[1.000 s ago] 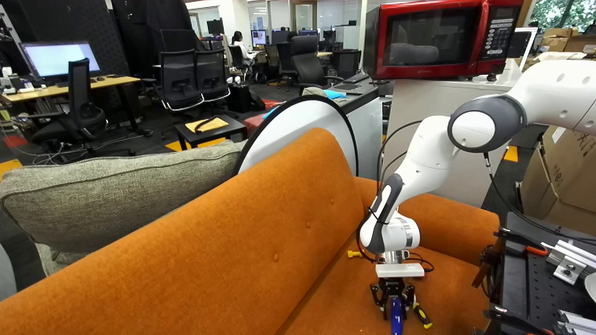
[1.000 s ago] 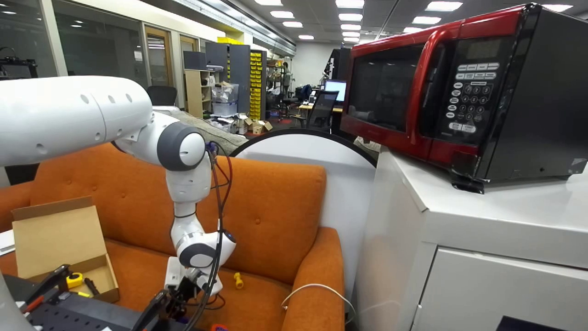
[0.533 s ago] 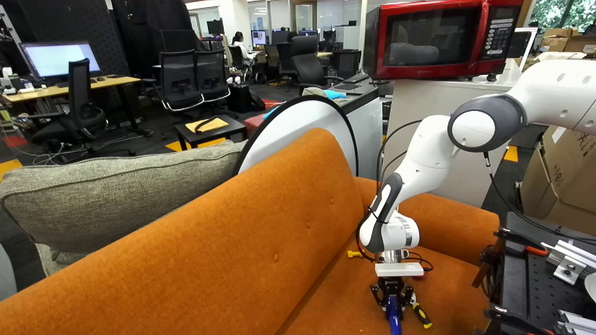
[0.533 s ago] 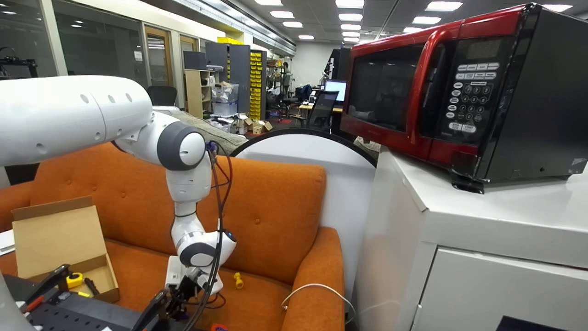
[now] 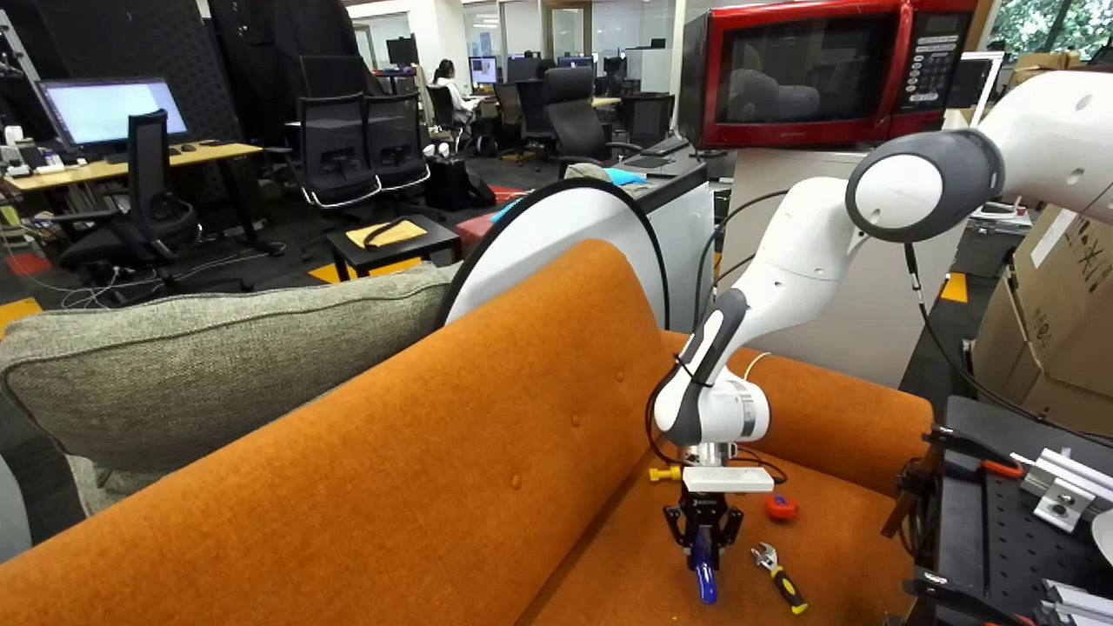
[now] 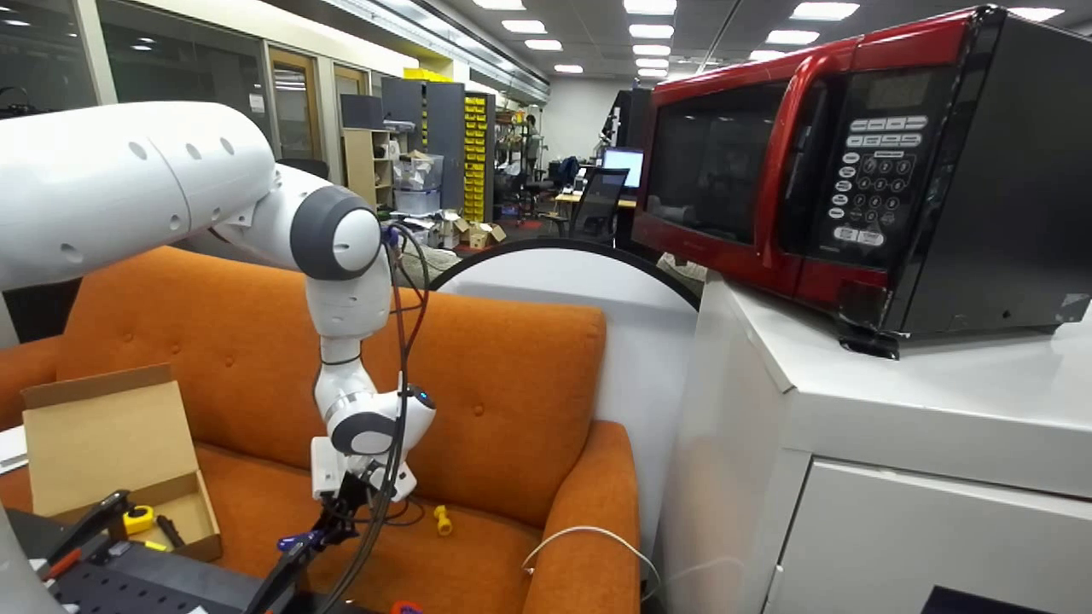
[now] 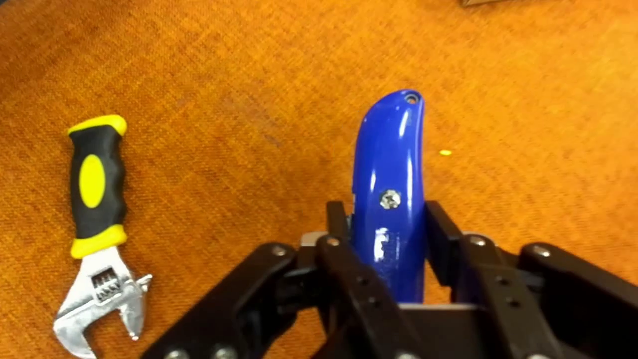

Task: Put the blue object inside the box

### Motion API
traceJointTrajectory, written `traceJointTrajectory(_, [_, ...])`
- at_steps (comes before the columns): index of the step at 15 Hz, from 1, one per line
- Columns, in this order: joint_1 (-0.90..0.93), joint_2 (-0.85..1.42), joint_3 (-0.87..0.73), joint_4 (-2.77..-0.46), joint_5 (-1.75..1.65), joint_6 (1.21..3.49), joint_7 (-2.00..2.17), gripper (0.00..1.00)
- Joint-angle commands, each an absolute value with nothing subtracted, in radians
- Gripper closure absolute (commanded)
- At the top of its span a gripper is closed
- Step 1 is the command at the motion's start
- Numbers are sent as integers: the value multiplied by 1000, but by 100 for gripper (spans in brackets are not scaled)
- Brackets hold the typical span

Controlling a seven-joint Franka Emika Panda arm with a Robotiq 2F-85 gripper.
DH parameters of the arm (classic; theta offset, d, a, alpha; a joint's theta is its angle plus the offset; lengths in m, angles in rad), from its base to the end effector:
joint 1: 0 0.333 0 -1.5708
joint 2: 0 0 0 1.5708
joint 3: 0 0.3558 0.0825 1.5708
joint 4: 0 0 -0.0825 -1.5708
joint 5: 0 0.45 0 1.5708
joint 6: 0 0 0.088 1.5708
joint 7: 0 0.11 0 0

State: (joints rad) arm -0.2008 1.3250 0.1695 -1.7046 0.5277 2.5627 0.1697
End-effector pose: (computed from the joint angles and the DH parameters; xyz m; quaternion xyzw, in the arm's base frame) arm 0.5337 0.0016 -0.2281 -0.8796 0.3753 0.2420 0.1643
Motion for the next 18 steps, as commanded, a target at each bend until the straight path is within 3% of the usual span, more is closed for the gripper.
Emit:
traceJointTrajectory(1, [-195, 1194, 229, -1830, 502, 2599, 64, 85])
traceJointTrajectory(7, [-73, 1064, 347, -1875, 432, 2510, -2, 85])
traceJointTrajectory(13, [115, 1110, 380, -1768, 323, 2323, -22, 85])
traceJointTrajectory(14, [140, 1117, 376, -1745, 299, 2280, -30, 35])
traceJointTrajectory(16, [166, 1121, 366, -1713, 250, 2197, -68, 27])
traceJointTrajectory(18, [157, 1115, 358, -1700, 218, 2138, -130, 13])
